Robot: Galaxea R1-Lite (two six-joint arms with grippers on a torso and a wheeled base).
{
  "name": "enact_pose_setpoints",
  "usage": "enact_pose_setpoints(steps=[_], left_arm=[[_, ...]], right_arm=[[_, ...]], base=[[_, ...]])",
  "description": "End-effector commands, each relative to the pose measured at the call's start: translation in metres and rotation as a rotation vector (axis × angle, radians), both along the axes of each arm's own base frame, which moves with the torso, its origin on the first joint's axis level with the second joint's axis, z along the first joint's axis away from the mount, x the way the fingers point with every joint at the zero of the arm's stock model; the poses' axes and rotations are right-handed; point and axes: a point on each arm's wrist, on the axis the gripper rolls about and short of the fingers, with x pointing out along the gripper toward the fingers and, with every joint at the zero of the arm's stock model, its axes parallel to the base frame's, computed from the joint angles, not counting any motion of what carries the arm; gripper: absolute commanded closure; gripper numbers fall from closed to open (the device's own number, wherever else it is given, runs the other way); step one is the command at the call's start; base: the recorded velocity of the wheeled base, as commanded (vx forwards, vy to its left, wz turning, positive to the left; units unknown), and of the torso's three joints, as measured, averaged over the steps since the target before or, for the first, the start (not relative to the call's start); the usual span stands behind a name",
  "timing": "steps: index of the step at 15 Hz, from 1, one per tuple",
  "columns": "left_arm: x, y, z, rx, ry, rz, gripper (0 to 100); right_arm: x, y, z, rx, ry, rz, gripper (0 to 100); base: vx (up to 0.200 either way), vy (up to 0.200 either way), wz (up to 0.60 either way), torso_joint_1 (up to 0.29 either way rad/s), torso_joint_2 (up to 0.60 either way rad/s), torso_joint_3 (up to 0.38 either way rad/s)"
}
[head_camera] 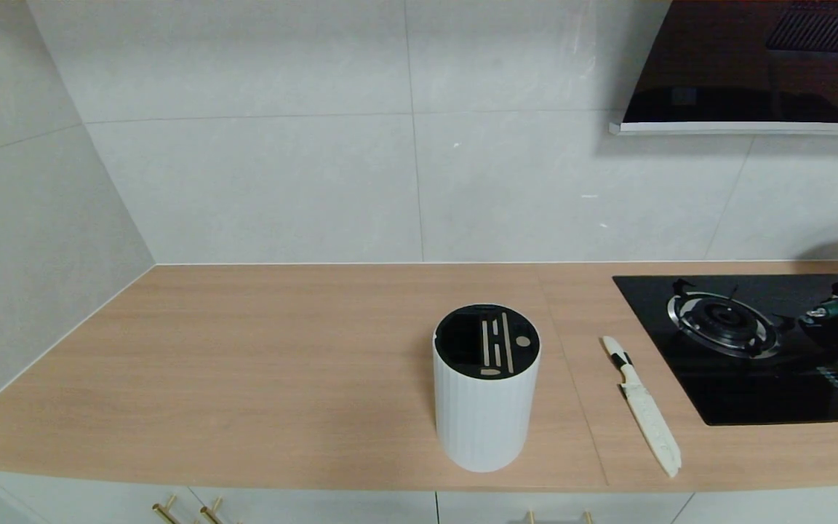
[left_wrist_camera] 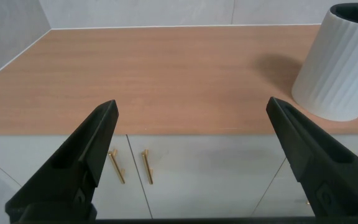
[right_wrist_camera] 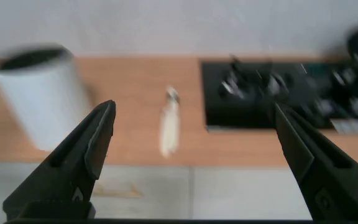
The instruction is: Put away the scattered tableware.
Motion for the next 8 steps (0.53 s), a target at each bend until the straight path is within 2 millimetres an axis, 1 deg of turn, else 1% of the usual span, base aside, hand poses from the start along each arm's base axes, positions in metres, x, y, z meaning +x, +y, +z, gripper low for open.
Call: enact_pose_setpoints(steps=[1,4,5,6,7,8], left_arm=[[0.0,0.0,0.0,0.0,0.0,0.0,0],[0.0,0.0,0.0,0.0,0.0,0.0,0],[0.0,0.0,0.0,0.0,0.0,0.0,0],[0.0,0.0,0.0,0.0,0.0,0.0,0],[0.0,0.0,0.0,-0.001,0.0,0.0,0],[0.0,0.0,0.0,-0.001,0.0,0.0,0]], right_arm=[[0.028,0.003,0.015,0.012,0.22,0.124,0],[0.069,0.004,0.039,0.016,0.413,0.143,0],[0.086,0.005,0.047,0.021,0.47,0.153,0],[0.089,0.005,0.048,0.022,0.479,0.154,0],[0.123,0.006,0.052,0.031,0.564,0.157,0],[0.139,0.006,0.05,0.032,0.591,0.153,0]], base=[[0.0,0.0,0.0,0.0,0.0,0.0],[0.0,0.0,0.0,0.0,0.0,0.0],[0.0,0.0,0.0,0.0,0.0,0.0],[0.0,0.0,0.0,0.0,0.0,0.0],[0.0,0.0,0.0,0.0,0.0,0.0],[0.0,0.0,0.0,0.0,0.0,0.0]])
